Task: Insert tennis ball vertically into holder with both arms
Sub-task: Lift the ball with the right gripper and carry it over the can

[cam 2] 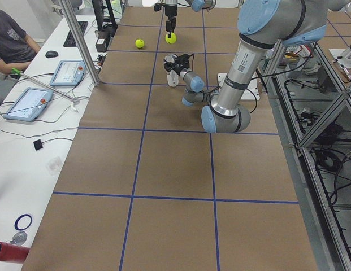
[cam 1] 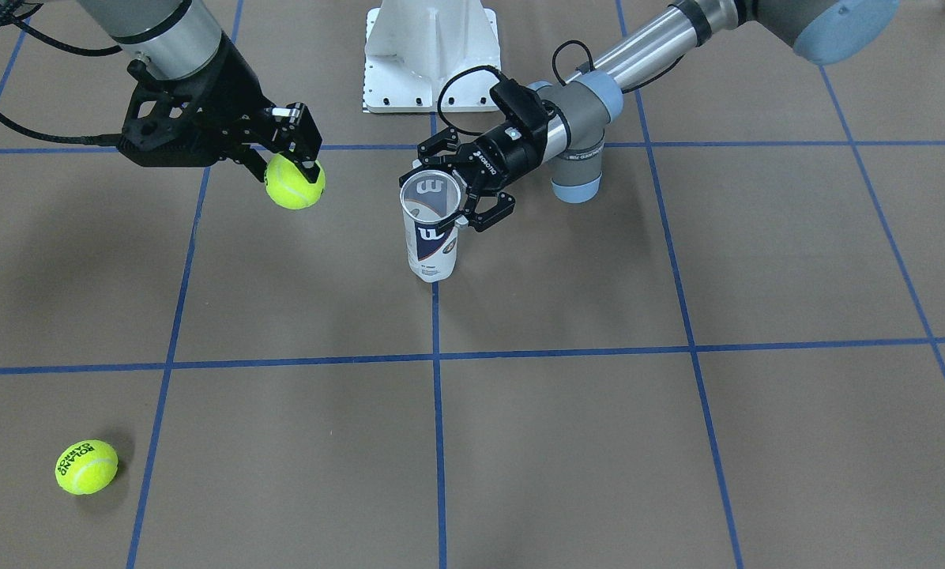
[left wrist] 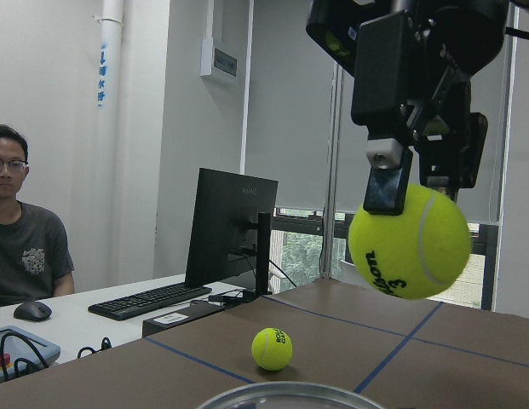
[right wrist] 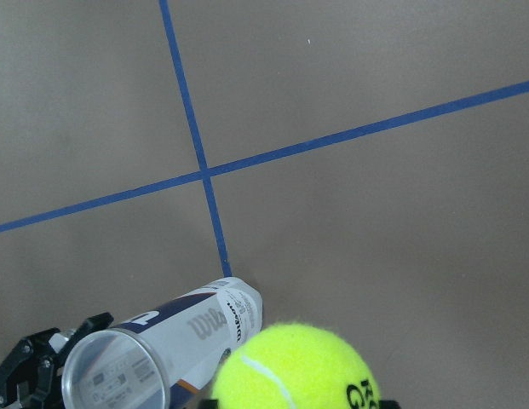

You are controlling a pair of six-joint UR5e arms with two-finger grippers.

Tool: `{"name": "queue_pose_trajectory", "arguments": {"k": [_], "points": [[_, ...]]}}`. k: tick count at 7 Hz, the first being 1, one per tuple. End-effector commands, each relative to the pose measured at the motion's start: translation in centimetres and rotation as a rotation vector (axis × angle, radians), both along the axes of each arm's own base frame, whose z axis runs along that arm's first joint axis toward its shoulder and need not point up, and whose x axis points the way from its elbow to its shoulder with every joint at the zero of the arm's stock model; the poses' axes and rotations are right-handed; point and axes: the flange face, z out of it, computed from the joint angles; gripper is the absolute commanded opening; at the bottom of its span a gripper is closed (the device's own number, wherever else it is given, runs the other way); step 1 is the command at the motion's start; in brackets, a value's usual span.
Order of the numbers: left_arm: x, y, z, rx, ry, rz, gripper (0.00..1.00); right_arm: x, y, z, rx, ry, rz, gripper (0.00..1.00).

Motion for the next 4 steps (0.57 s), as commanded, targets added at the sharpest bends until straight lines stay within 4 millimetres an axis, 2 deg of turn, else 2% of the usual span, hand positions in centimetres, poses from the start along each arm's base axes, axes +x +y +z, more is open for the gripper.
{"name": "queue_pose_trajectory", "arguments": {"k": [1,4], "points": [[0.1,0.1,0.0,0.0,0.002,0.003,0.84,-1.5,-0.3,-1.9,-0.022,-0.012,0.012,0.0],[0.1,0.2,0.1,0.0,0.002,0.005,0.88,-4.1,0.6,-3.4,-0.027,-0.007,0.024,0.0]]}}
